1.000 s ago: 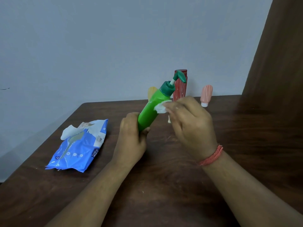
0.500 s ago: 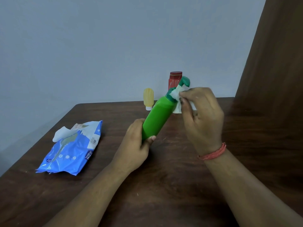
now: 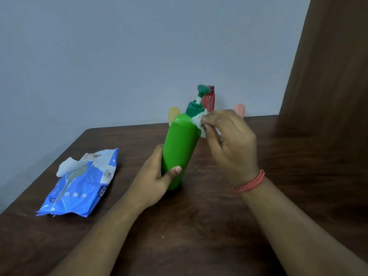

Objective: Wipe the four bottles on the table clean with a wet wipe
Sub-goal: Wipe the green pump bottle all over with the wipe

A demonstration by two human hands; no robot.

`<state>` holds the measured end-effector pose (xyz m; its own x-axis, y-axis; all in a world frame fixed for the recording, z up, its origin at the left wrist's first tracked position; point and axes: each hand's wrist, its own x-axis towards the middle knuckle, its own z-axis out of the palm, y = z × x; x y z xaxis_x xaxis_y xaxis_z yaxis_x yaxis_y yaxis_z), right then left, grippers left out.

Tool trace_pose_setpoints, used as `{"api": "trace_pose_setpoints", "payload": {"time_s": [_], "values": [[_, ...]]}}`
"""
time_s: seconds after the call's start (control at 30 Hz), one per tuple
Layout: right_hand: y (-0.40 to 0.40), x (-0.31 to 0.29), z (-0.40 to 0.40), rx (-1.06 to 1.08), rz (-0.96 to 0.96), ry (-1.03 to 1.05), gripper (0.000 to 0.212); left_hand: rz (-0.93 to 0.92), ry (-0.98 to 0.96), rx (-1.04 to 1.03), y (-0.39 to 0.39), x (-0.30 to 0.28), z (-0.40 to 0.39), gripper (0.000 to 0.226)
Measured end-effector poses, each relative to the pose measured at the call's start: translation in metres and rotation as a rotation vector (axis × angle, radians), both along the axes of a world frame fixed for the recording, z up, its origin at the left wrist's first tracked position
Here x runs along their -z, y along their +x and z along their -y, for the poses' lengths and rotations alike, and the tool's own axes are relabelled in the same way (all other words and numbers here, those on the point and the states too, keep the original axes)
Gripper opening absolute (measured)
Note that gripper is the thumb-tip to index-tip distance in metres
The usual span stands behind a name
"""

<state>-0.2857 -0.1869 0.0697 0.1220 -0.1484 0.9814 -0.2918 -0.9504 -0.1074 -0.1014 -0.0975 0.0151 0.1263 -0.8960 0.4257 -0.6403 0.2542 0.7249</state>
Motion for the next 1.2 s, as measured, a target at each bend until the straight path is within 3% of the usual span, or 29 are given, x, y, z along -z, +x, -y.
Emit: {"api": "trace_pose_setpoints", "payload": {"time_s": [0.13, 0.27, 0.47, 0.67, 0.77, 0.87, 0.97, 1.07, 1.2], "values": [[-0.004, -0.006, -0.006, -0.013, 0.133, 0.062, 0.011, -0.079, 0.055, 0.129, -0.003, -0.003, -0.002, 0.044], [-0.001, -0.004, -0.005, -0.049, 0.016, 0.038, 0.011, -0.217, 0.061, 0.206, -0.003, -0.002, -0.002, 0.052], [-0.005, -0.008, -0.007, -0.087, 0.172, 0.114, 0.012, -0.146, 0.050, 0.209, -0.007, -0.008, -0.003, 0.059], [-0.003, -0.006, -0.002, -0.124, 0.116, 0.196, 0.016, -0.141, 0.057, 0.210, -0.006, -0.008, -0.006, 0.055], [-0.005, -0.011, 0.000, -0.329, 0.207, 0.358, 0.021, -0.081, 0.058, 0.195, -0.008, -0.010, -0.005, 0.057], [-0.005, -0.019, -0.001, -0.749, 0.256, 0.621, 0.028, -0.053, 0.063, 0.206, -0.009, -0.011, -0.005, 0.059], [-0.006, -0.023, -0.003, -1.057, 0.316, 0.819, 0.022, -0.035, 0.086, 0.232, -0.009, -0.013, -0.006, 0.062], [-0.009, -0.022, -0.002, -1.168, 0.300, 0.895, 0.033, -0.033, 0.088, 0.233, -0.009, -0.012, -0.005, 0.064], [-0.011, -0.024, -0.001, -1.157, 0.334, 0.876, 0.045, -0.048, 0.092, 0.240, -0.010, -0.010, -0.004, 0.056]]}}
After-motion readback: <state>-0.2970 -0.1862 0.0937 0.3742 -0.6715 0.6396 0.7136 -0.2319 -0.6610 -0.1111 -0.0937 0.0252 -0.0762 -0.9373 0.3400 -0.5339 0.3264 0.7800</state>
